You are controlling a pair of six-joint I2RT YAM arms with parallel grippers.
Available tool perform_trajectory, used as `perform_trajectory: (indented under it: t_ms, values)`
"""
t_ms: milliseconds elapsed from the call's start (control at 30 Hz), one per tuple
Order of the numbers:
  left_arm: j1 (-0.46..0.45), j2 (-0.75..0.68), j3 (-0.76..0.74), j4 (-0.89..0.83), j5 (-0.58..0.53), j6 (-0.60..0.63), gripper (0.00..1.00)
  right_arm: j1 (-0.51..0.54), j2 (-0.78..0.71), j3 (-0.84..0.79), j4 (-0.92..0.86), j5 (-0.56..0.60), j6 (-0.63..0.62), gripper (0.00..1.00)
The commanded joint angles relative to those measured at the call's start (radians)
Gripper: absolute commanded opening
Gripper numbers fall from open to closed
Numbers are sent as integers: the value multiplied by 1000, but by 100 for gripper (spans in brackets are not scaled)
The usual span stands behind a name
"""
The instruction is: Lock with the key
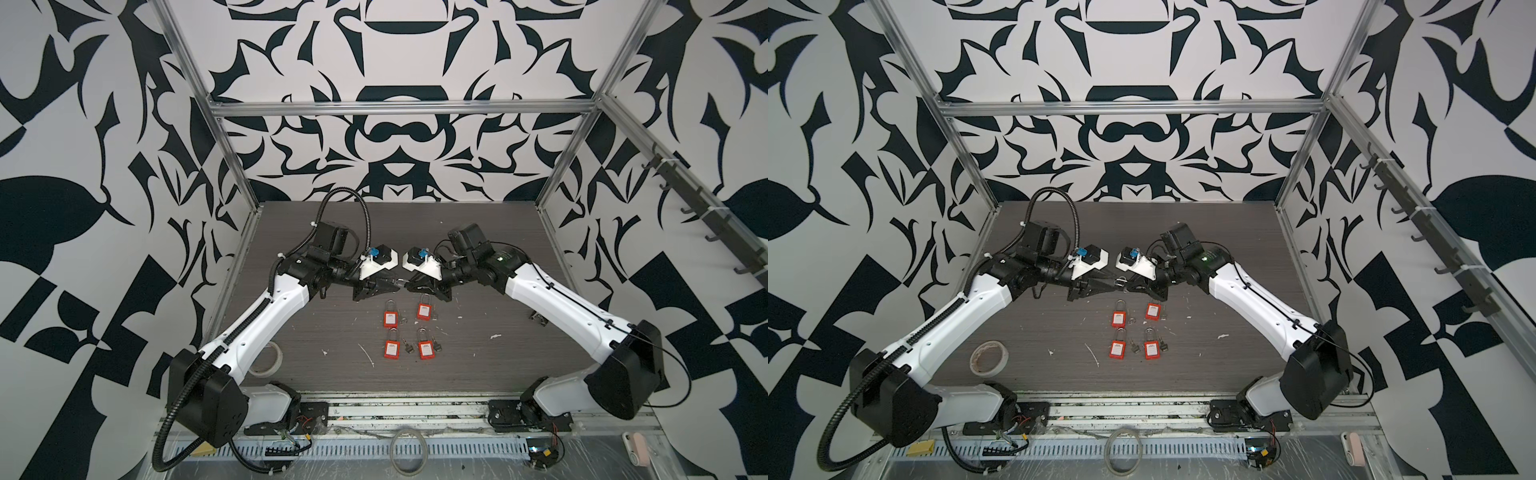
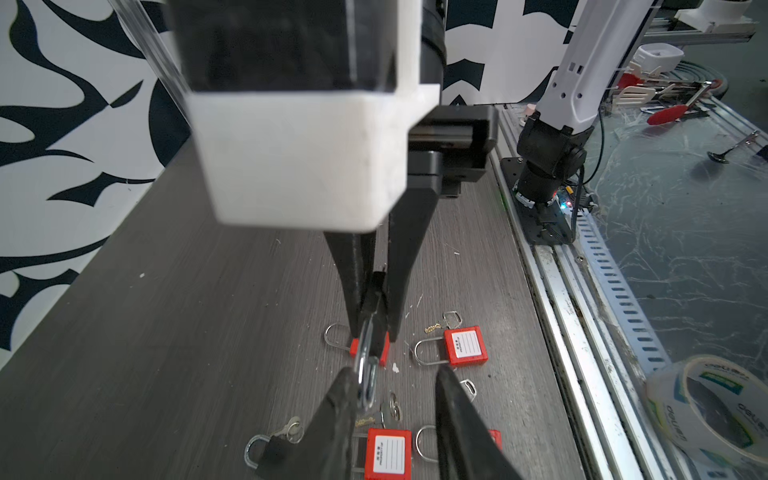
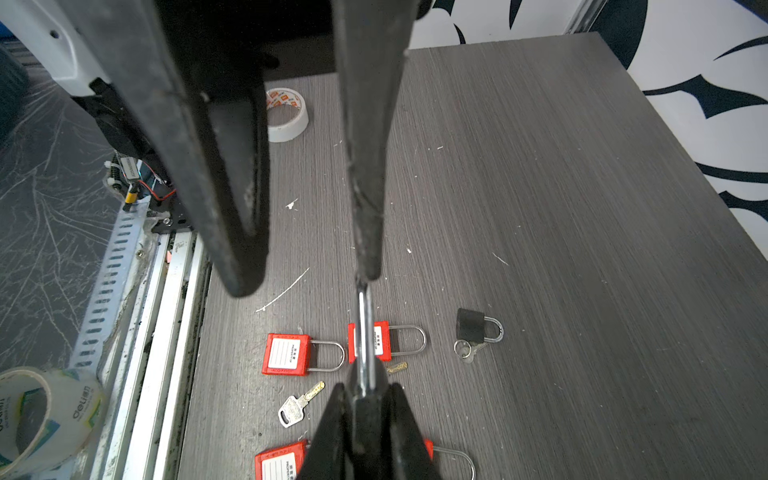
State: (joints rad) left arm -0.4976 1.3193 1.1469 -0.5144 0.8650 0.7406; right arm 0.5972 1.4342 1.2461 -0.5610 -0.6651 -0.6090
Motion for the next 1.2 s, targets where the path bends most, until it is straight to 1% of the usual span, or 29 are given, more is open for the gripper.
perform_trajectory:
  t_ms: [0,400,433,500,600,733,900,1033,1167]
  values:
    - [2,21,30,-74,26,36,31,-3,-10,32,16,-5,-10,0]
    - [1,56,42,-56,-1,30,26,-2,-7,45,4,-25,-3,0]
    - [1,54,46,-54,-2,29,27,-3,-7,44,2,-25,-3,0]
    - [2,45,45,-46,1,28,32,-4,-6,43,-3,-18,-4,0]
    - [1,7,23,-32,-26,40,36,-3,-9,37,-8,-10,-10,0]
    - [3,-37,-6,-25,-54,55,37,-3,-8,35,-6,-4,-11,0]
    - [5,-36,-9,-27,-82,63,37,-2,-5,39,-9,-6,-11,0]
    - [3,8,13,-34,-113,68,37,-4,-11,40,-15,-8,-10,0]
    - [2,46,38,-29,-105,66,37,-3,-18,36,-19,-11,-9,0]
